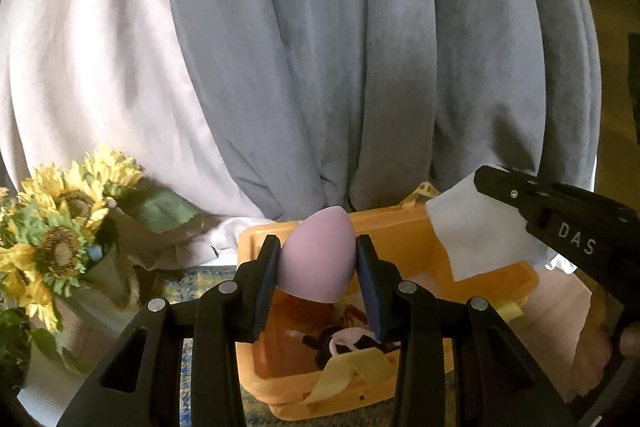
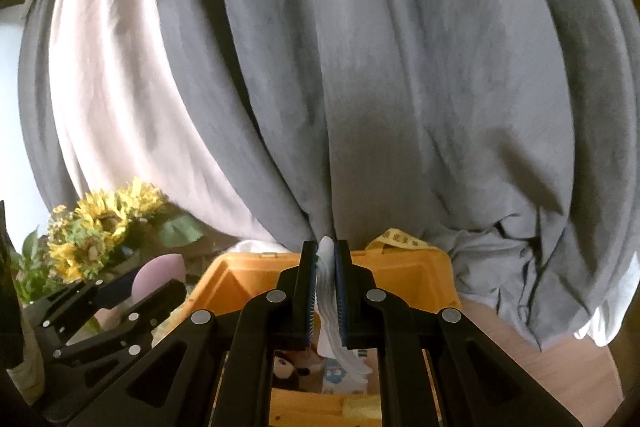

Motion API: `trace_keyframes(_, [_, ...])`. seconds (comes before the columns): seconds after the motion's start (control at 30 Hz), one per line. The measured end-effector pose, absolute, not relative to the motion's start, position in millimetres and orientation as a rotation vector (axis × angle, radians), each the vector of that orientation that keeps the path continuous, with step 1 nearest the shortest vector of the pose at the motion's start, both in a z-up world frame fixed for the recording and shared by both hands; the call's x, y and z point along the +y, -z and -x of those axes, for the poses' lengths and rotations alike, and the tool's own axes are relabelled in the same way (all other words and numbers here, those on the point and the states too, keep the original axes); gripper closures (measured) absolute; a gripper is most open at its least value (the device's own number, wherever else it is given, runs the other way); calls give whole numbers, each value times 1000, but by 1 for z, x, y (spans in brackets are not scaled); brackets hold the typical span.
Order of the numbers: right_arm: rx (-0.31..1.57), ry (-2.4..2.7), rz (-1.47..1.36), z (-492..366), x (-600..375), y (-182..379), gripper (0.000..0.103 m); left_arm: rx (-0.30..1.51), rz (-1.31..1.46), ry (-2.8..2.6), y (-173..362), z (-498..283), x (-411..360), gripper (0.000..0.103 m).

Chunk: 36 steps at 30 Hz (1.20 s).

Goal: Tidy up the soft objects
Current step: 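Carry the pink sponge and lavender towel over the orange crate with both tools, then open both tools to drop the sponge and towel into the crate, then move both tools back toward the green frog and remaining lavender towel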

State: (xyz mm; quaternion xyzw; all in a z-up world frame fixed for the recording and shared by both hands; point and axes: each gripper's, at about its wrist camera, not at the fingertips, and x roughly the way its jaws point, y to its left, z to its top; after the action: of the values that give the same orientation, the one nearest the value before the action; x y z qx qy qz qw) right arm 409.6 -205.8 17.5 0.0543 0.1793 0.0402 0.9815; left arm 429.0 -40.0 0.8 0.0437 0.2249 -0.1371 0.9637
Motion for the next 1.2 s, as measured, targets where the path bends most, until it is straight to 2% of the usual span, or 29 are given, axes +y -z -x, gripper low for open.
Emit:
trace_keyframes(0.4, [521, -71, -108, -457, -221, 22, 93, 571, -132, 307, 34, -464, -64, 64])
trace_keyframes(0.47, [540, -64, -105, -461, -223, 27, 93, 581, -140, 314, 37, -468, -66, 59])
trace_keyframes(0.5, [553, -60, -106, -464, -225, 29, 91, 581, -141, 313, 38, -468, -67, 50])
trace_keyframes(0.53, [559, -57, -108, -466, -226, 31, 85, 582, -142, 310, 38, -469, -67, 42])
trace_keyframes(0.57, [568, -46, -115, -467, -229, 32, 78, 583, -142, 307, 39, -469, -67, 41])
trace_keyframes(0.6, [572, -39, -122, -468, -230, 33, 60, 582, -142, 307, 38, -470, -67, 40])
trace_keyframes(0.63, [570, -29, -129, -468, -232, 33, 54, 584, -143, 308, 38, -470, -67, 37])
trace_keyframes(0.77, [551, 7, -115, -464, -235, 30, 53, 588, -138, 311, 36, -468, -67, 28])
trace_keyframes(0.83, [539, 25, -115, -460, -236, 27, 40, 585, -131, 303, 34, -466, -65, 19])
trace_keyframes(1.03, [472, 111, -90, -438, -237, 12, 22, 547, -111, 288, 21, -449, -58, 9])
trace_keyframes(1.2, [426, 143, -78, -411, -237, 1, 16, 477, -129, 299, 8, -424, -57, 2])
